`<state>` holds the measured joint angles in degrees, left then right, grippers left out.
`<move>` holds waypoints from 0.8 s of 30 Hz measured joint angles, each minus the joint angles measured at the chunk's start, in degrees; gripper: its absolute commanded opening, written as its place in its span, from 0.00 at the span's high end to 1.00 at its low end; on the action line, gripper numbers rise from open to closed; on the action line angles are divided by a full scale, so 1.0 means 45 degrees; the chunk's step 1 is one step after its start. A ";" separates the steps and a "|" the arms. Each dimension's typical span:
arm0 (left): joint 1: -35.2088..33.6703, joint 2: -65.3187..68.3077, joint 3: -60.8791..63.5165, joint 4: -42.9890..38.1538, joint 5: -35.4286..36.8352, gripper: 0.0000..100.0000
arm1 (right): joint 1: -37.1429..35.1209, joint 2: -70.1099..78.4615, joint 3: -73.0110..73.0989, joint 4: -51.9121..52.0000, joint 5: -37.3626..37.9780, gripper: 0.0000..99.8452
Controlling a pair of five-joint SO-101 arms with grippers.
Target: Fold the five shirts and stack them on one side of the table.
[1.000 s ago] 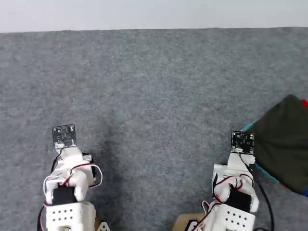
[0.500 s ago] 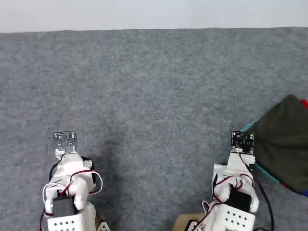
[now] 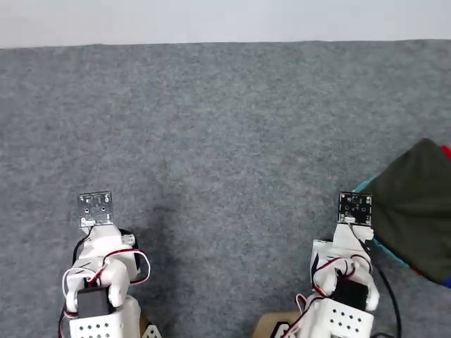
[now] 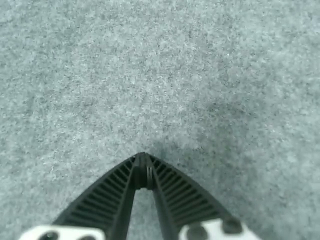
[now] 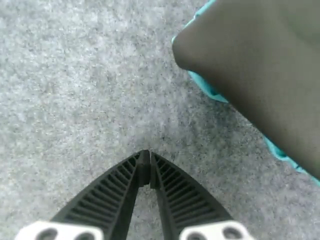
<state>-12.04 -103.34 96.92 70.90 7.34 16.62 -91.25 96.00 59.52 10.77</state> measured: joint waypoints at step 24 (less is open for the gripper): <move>0.0000 0.0000 0.0000 0.0000 0.0000 1.00 | 0.0000 0.0000 0.0000 0.0000 0.0000 0.99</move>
